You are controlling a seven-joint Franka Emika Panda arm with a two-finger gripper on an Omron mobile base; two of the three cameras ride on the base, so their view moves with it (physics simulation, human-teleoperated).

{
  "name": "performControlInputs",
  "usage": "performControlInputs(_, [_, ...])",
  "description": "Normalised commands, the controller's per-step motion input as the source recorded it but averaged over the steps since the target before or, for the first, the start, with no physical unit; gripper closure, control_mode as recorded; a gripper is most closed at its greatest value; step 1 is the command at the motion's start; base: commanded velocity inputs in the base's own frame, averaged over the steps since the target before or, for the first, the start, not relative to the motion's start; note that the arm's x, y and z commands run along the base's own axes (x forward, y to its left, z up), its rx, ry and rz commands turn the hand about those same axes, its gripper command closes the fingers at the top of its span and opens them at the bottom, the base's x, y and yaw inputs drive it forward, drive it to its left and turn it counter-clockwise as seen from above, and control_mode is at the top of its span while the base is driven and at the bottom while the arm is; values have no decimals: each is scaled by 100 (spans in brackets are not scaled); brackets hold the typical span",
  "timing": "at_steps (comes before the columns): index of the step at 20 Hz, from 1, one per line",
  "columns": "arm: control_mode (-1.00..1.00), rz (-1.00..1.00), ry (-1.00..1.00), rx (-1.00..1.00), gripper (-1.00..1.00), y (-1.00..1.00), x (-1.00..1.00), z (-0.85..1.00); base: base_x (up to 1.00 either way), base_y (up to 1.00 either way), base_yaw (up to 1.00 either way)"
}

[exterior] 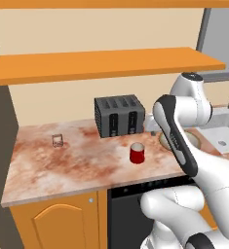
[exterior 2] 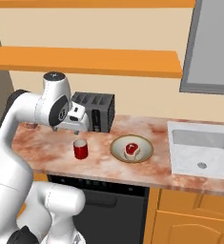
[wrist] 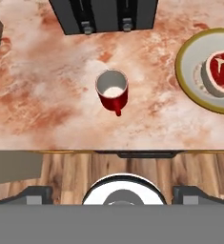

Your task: Move the mug from next to the sink to the open cabinet. Then, move the bowl with the steak to the fridge to clear the area for faucet cleaning.

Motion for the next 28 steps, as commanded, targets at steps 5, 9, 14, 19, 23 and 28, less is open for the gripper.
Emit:
performControlInputs(5, [100,0,0,0,-100,0,0,0,-15,45,0])
performControlInputs(9, [-100,0,-1,0,-100,-9,-26,-32,-9,1,0])
performControlInputs(14, [-100,0,0,0,-100,-44,-14,-72,0,0,0])
performControlInputs(19, [-100,0,-5,0,-100,-42,5,-80,0,0,0])
performControlInputs(23, [-100,0,-20,0,-100,-14,46,-71,0,0,0])
performControlInputs(28, [-100,0,-4,0,-100,0,86,-17,0,0,0])
